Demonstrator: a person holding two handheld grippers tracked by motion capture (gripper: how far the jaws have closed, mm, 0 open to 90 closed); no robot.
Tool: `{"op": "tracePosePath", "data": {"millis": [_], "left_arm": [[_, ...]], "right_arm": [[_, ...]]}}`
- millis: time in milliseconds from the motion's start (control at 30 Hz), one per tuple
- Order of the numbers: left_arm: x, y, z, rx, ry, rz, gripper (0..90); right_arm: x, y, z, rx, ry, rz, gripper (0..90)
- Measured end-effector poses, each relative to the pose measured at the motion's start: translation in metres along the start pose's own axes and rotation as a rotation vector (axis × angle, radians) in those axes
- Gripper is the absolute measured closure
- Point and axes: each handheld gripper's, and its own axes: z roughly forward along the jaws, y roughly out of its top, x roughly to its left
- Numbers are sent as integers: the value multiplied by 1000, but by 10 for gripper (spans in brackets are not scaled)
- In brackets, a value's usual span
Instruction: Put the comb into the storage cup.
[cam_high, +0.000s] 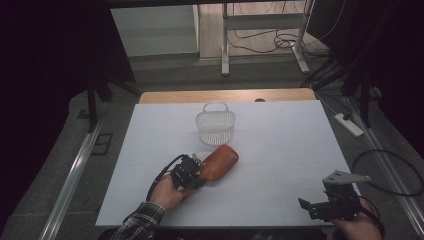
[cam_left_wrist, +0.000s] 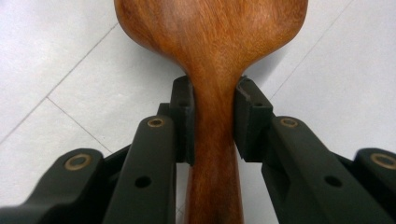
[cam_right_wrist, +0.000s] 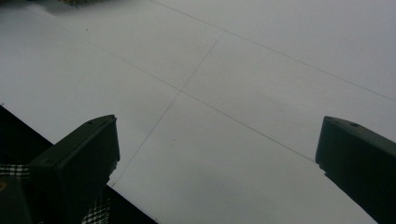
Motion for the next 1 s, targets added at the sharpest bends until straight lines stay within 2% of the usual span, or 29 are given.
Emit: {"op": "tracePosePath", "data": {"millis": [300, 467, 700, 1000], "left_arm": [[4, -1, -1, -22, -37, -33, 722], [3, -2, -3, -45, -28, -29, 721], [4, -3, -8, -79, -40, -31, 721], [2, -4, -16, -143, -81, -28, 721]], "right_arm": [[0, 0, 0, 0, 0, -3, 0], [0, 0, 0, -1, -1, -5, 0], [0, 0, 0, -1, -1, -4, 0], [0, 0, -1, -4, -4, -2, 0]]}}
